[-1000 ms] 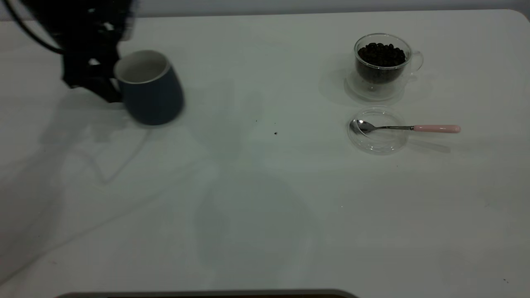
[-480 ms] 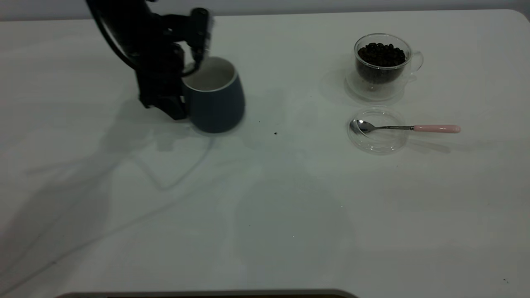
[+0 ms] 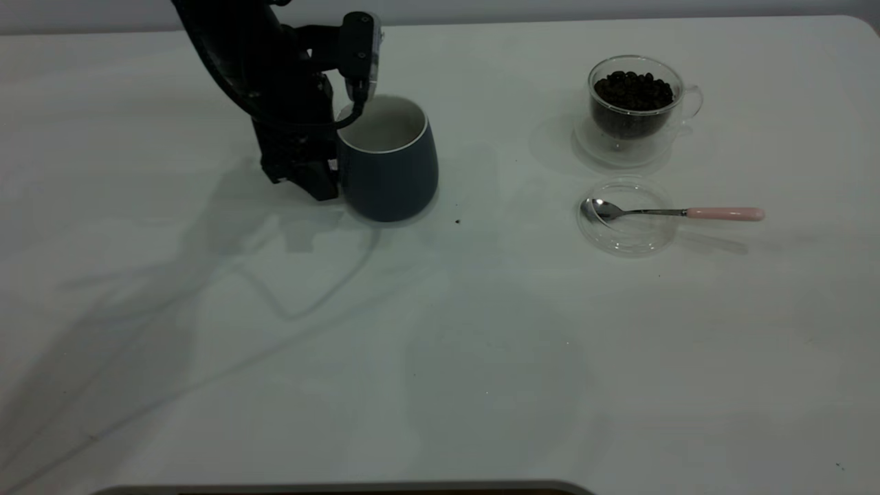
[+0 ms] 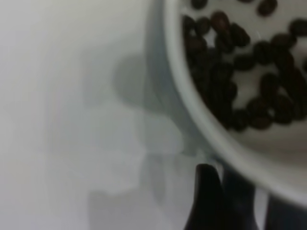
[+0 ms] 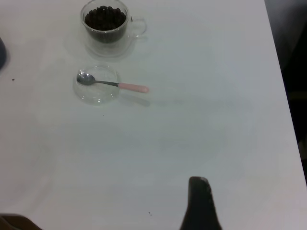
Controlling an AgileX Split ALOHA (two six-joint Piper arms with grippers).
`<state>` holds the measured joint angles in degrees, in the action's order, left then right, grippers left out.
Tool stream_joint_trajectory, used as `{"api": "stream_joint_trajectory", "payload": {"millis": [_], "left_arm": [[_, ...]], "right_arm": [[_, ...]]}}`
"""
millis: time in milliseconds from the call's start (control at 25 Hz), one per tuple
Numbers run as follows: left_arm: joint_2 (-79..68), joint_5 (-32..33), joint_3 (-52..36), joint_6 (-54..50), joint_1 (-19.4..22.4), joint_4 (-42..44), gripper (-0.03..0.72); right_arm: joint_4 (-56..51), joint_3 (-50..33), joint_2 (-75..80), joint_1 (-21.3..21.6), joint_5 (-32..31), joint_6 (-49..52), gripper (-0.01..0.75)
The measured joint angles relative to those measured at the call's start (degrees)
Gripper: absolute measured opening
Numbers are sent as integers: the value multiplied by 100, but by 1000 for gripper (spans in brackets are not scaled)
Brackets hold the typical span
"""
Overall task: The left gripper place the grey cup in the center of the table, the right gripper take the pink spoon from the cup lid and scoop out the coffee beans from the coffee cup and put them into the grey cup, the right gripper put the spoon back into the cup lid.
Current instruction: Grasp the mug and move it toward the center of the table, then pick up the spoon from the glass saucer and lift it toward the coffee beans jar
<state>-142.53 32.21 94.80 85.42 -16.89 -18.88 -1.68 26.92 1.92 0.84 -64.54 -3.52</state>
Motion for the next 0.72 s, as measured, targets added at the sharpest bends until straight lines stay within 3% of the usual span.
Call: {"api": "stream_joint_trajectory", "payload": {"millis": [200,440,720], "left_arm": [[362,651,0,-649,277,549,571],[1263,2020,0,-1201,405,802,571],[3150,3112,0,-3542,458,980,571]], "right_arm": [[0,0,0,0,0,0,591],[0,0,0,0,0,0,591],[0,0,0,0,0,0,591]]}}
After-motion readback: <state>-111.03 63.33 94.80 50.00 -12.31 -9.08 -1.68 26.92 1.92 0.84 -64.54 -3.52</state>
